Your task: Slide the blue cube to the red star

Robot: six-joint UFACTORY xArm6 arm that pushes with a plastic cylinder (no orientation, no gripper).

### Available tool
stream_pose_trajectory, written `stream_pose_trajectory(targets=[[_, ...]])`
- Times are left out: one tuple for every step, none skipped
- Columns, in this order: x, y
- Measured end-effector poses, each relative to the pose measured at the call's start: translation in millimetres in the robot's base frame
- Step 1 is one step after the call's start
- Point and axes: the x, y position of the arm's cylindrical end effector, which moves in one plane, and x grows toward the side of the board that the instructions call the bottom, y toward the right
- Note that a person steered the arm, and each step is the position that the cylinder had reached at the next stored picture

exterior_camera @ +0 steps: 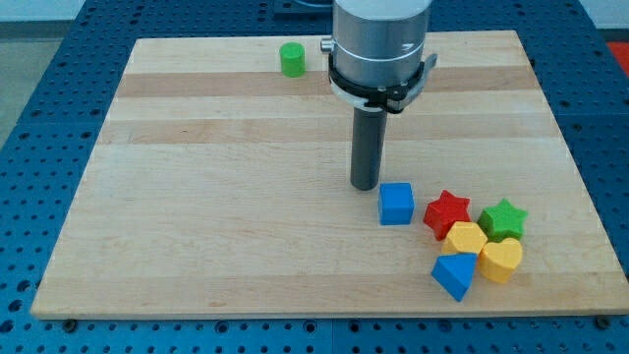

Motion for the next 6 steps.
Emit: stream_pose_trajectory(targets=[[1,16],[1,16],[9,16],[21,17],[32,17],[48,17]])
